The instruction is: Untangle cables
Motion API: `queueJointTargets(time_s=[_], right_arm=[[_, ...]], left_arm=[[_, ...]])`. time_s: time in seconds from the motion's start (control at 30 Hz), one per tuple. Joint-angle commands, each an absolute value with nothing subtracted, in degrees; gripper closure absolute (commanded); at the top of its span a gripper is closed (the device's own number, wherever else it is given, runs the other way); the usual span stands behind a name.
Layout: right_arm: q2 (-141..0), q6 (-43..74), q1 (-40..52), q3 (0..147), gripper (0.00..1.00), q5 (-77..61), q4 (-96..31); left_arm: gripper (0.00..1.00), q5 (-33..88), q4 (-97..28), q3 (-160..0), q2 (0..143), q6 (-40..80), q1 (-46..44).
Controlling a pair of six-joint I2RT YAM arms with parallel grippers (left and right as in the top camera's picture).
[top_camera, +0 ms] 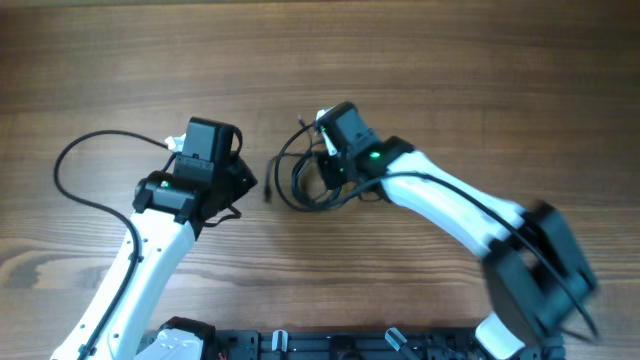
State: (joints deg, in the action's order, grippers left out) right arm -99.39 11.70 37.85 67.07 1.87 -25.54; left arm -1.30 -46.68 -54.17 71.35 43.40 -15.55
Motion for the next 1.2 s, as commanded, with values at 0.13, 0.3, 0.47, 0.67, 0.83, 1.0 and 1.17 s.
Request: queueJointTargets(time_s=[0.13, 0.3, 0.47, 0.67, 0.83, 1.0, 1.17], right_arm=[[-73.9, 10.5, 37.6, 67.8, 0.96, 12.5, -26.9], [-69.6, 10.5, 37.6, 67.8, 0.96, 11.5, -30.3], [-69.5, 10.5, 37.6, 67.8, 0.96, 9.7, -30.9], [-68.8, 10.5, 37.6, 67.8, 0.96, 6.3, -30.5], [-68.4, 10.5, 37.6, 67.8, 0.96, 6.3, -30.0], [-68.3, 10.5, 37.6, 67.8, 0.96, 6.3, -30.4], [-68.4, 10.6, 37.6, 67.8, 0.96, 6.3, -30.5]], left_arm=[[0.96, 3.9, -41.3, -54.7, 71.4, 37.6, -24.0], [0.56, 4.7, -30.7, -54.7, 71.4, 37.7, -27.0], [0.32, 15.5, -18.5, -54.7, 71.4, 37.7, -27.0], [0.48, 16.1, -14.3, -54.7, 73.8, 38.0, -27.0], [0.51, 16.1, -13.3, -54.7, 80.6, 39.7, -27.6], [0.67, 16.3, -10.4, -54.7, 86.3, 39.7, -29.1], [0.65, 19.8, -8.3, -54.7, 87.0, 39.7, -30.0]])
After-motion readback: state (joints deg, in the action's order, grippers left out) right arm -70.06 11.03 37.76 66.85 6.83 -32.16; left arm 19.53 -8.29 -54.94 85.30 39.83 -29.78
